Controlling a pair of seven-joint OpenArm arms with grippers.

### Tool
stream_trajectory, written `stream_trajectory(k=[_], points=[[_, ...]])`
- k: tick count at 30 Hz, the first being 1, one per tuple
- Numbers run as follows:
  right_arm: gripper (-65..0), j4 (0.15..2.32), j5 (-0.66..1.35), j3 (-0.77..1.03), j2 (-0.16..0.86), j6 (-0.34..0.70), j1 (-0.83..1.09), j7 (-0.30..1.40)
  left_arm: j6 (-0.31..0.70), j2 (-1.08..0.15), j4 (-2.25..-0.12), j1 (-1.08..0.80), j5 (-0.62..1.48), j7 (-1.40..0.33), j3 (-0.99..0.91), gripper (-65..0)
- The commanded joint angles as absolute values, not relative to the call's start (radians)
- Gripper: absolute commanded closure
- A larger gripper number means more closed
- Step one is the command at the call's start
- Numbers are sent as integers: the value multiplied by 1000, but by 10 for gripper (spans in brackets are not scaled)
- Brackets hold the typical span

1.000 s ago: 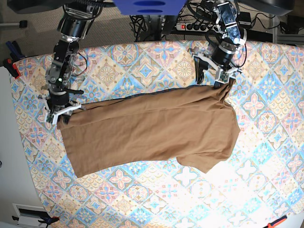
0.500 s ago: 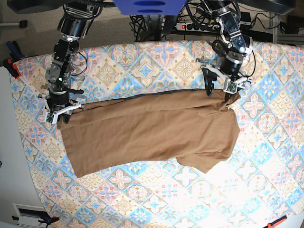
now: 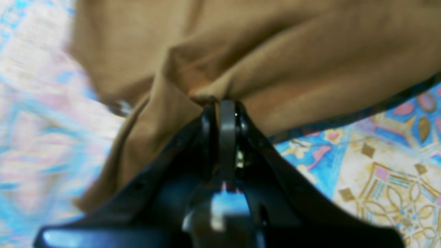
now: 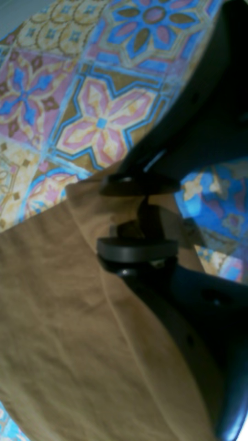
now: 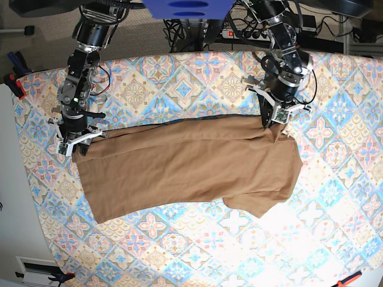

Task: Layout the t-shirt on the table in an organized manner, then fold the t-shirt properly
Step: 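Lower the left gripper onto the shirt corner and pinch it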

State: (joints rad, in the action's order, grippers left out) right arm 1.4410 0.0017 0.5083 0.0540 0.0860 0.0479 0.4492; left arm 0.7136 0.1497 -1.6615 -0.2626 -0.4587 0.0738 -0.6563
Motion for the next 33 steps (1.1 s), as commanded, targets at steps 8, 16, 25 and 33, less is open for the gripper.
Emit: stream_trajectory(k=[8, 16, 25, 33], points=[[-192, 1461, 8, 510, 65, 85, 31, 424, 698, 157, -1899, -400, -441, 90, -611, 0], [-192, 1461, 8, 510, 64, 85, 33, 424, 698, 157, -2061, -458, -441, -67, -544, 0], [-192, 1461, 8, 510, 64, 85, 35, 424, 698, 76, -2048, -153, -420, -877, -338, 0], [-192, 1461, 8, 510, 64, 85, 36, 424, 698, 51, -1830, 53, -348, -998, -317, -59]])
